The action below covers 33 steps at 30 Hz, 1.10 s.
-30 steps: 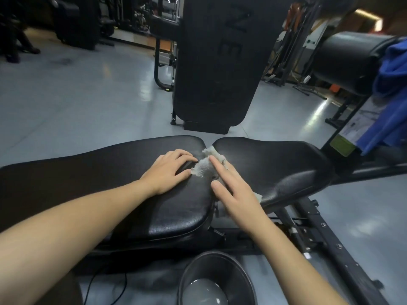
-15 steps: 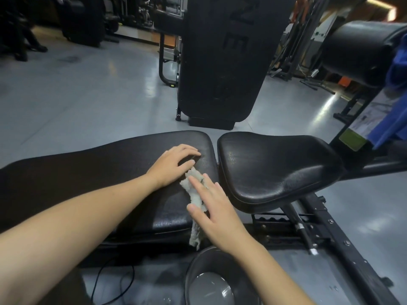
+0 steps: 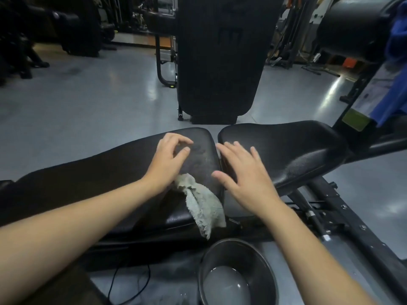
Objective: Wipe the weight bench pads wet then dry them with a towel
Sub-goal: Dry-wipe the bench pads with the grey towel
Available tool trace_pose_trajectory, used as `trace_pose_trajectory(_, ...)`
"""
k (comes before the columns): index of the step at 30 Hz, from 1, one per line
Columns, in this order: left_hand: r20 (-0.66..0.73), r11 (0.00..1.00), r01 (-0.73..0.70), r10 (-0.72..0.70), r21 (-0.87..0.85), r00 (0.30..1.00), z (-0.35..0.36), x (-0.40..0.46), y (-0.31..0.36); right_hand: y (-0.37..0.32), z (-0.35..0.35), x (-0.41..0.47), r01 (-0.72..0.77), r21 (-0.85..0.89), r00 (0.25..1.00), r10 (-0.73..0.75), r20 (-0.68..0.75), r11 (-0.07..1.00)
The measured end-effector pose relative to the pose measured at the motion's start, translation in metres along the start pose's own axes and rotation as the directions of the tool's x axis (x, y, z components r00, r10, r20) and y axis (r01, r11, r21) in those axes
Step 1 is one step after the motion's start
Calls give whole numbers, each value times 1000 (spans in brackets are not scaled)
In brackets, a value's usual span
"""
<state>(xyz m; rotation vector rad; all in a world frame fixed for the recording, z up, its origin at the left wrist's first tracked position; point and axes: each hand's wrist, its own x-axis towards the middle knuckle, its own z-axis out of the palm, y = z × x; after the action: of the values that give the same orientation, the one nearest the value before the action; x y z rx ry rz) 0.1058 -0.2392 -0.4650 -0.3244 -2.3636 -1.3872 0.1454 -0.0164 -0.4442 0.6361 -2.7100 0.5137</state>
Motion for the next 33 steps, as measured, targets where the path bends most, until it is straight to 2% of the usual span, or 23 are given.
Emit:
trace_pose_trajectory(2, 70, 996, 23, -29, 81, 997, 3, -30, 30, 20, -3, -1, -126, -104, 992, 123, -31, 987)
trace_pose_trajectory(4, 200, 957, 1, -62, 289, 978, 11, -61, 50, 32, -1, -5, -211, -189, 977, 210, -22, 959)
trace_pose_trajectory(6, 288, 880, -10, -145, 476, 947, 23, -84, 54, 34, 4, -8, -216, -281, 976, 219, -22, 935)
trace_pose_trajectory(9, 293, 811, 38, -254, 583, 922, 37, -97, 45, 30, 7, -9, -216, -297, 976, 211, -50, 930)
trace_pose_trajectory(16, 270, 789, 19, -233, 614, 934, 30, -98, 33, 29, 3, -12, -248, -262, 968, 252, -22, 932)
trace_pose_trajectory(24, 490, 698, -300, -83, 650, 868, -17, -106, 12, 28, 8, -13, -244, -264, 970, 240, -47, 933)
trace_pose_trajectory(28, 493, 660, -291, -139, 692, 859, -45, -117, 4, 28, 10, -11, -242, -269, 970, 233, -66, 932)
trace_pose_trajectory(31, 502, 687, -266, -165, 676, 849, -47, -119, 11, 28, 12, -10, -240, -289, 971, 228, -76, 927)
trace_pose_trajectory(33, 528, 707, -294, -132, 643, 839, -39, -117, 10, 28, 13, -10, -235, -304, 972, 218, -88, 923)
